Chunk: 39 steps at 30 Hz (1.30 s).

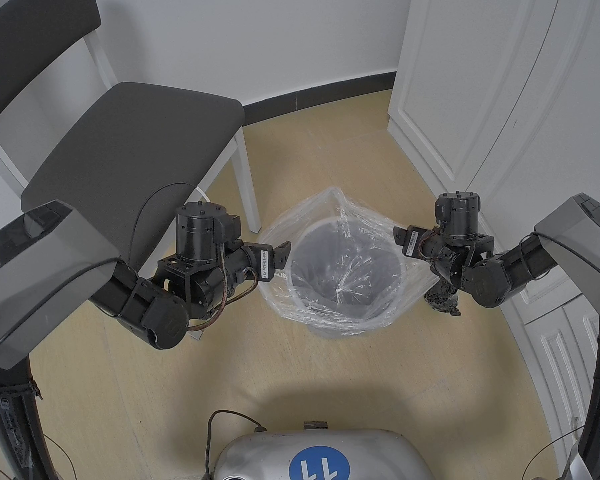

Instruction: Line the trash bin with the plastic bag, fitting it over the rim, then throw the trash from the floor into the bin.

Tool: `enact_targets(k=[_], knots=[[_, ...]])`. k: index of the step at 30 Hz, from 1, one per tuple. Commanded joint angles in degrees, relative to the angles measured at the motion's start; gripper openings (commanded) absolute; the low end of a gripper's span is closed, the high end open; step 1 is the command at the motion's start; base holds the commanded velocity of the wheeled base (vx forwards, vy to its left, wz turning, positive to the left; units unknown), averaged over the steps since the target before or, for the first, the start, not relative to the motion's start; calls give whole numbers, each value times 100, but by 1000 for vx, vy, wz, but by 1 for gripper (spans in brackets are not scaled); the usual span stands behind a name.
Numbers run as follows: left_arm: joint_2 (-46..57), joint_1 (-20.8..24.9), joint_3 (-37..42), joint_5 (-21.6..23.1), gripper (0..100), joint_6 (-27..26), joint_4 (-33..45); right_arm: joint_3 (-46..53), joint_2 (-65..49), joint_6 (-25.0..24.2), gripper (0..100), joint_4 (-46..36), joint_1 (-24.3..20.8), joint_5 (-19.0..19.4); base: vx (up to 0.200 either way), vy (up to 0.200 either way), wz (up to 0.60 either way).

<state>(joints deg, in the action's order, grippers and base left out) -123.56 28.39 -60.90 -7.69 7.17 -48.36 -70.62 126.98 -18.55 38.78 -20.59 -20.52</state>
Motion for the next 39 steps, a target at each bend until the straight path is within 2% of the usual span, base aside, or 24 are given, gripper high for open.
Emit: enact_targets(k=[1, 7, 12, 17, 22, 33, 39], knots=[[-107, -27, -36, 5, 100, -5, 2, -66, 152, 1, 100, 7, 29, 4, 0, 0, 0], [-247, -167, -167, 13, 100, -84, 2, -40, -6, -17, 100, 16, 64, 4, 0, 0, 0], [-221, -202, -150, 22, 100, -119, 2, 611, -771, -25, 100, 7, -323, 13, 0, 0, 0], [-256, -211, -167, 13, 100, -119, 2, 989, -789, 133, 100, -28, -534, 144, 0, 0, 0], [-256, -220, -167, 13, 100, -119, 2, 883, -358, 344, 100, -2, -296, 259, 0, 0, 0], [-282, -220, -176, 5, 100, -119, -16, 400, 249, 265, 100, 60, -191, 224, 0, 0, 0], [-590, -246, -431, -31, 100, -110, -68, 119, 442, 256, 100, 446, 11, 188, 0, 0, 0]])
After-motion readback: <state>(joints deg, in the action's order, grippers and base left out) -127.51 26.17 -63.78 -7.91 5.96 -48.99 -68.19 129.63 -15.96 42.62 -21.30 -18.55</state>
